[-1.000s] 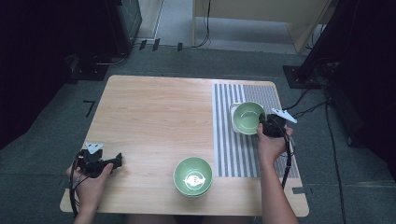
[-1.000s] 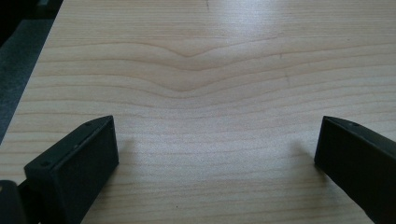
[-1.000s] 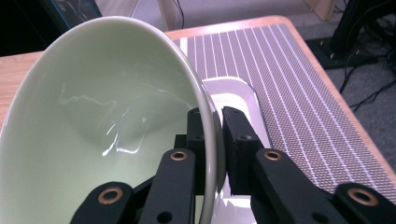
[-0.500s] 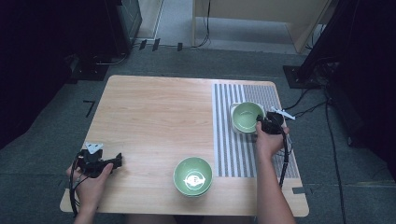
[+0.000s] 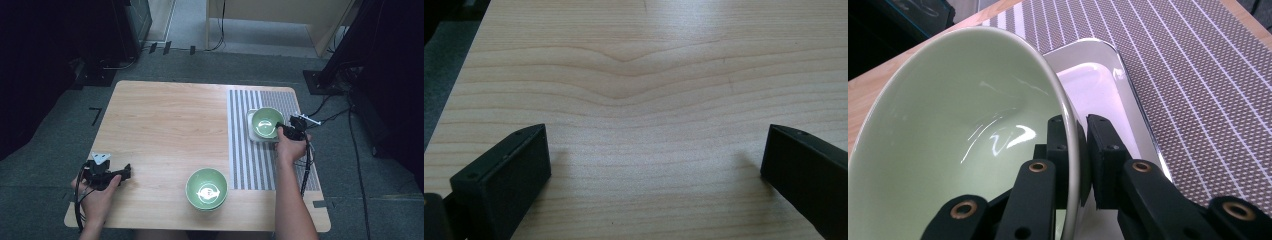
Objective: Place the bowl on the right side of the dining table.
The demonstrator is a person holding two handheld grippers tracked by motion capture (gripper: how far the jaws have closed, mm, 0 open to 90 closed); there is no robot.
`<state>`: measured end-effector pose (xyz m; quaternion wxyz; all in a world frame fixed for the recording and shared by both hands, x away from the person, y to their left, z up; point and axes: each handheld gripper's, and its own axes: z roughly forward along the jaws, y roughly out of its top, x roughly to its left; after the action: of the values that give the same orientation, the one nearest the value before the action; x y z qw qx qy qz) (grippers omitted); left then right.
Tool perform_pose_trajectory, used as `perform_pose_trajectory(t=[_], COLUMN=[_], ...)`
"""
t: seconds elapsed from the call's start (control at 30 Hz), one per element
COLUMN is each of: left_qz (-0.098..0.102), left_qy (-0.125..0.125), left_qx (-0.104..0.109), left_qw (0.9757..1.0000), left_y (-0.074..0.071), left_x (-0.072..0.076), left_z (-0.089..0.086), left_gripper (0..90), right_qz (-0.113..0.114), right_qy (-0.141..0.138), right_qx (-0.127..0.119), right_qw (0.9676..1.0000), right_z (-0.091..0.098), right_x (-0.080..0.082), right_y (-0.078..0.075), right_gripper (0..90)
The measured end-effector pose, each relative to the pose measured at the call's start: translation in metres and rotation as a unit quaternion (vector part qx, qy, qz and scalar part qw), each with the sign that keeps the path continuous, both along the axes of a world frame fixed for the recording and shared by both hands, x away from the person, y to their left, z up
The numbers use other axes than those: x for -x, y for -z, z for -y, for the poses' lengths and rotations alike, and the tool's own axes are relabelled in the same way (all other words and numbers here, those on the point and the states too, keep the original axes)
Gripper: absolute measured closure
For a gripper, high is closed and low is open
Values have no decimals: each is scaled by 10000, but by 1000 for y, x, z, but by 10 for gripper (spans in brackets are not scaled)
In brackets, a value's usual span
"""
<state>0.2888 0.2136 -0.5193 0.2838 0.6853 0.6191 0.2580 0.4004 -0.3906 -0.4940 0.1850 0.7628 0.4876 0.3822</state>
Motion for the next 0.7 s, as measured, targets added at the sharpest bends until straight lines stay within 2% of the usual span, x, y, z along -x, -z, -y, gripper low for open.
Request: perform_pose_trajectory(t=[0.23,0.27,0.3,0.37,0.47,0.57,0.63,0.7], left_qz=[-2,1,1,-1,0,1,0,-2], left_qy=[2,0,0,1,0,0,1,2], left_qx=[-3,1,1,-2,0,1,-1,-2], left_qw=[10000,10000,10000,10000,10000,10000,10000,10000], left_y=[0,0,0,0,0,0,0,0], left_x=[0,0,0,0,0,0,0,0], left_z=[0,0,0,0,0,0,0,0], left_gripper=[0,0,0,0,0,0,0,0], right_qz=[-7,52,52,54,107,143,187,148], right_qy=[40,28,28,13,-71,-76,-75,-87], right_qx=[-162,-206,-206,-224,-240,-136,5,86], right_qw=[9999,9998,9998,9997,9996,9998,9998,9998], right_z=[3,3,3,4,5,6,7,7], right_x=[-3,-3,-3,-3,-3,-2,2,3], right_y=[1,2,2,3,5,4,3,2], right_gripper=[804,741,741,667,502,366,323,323])
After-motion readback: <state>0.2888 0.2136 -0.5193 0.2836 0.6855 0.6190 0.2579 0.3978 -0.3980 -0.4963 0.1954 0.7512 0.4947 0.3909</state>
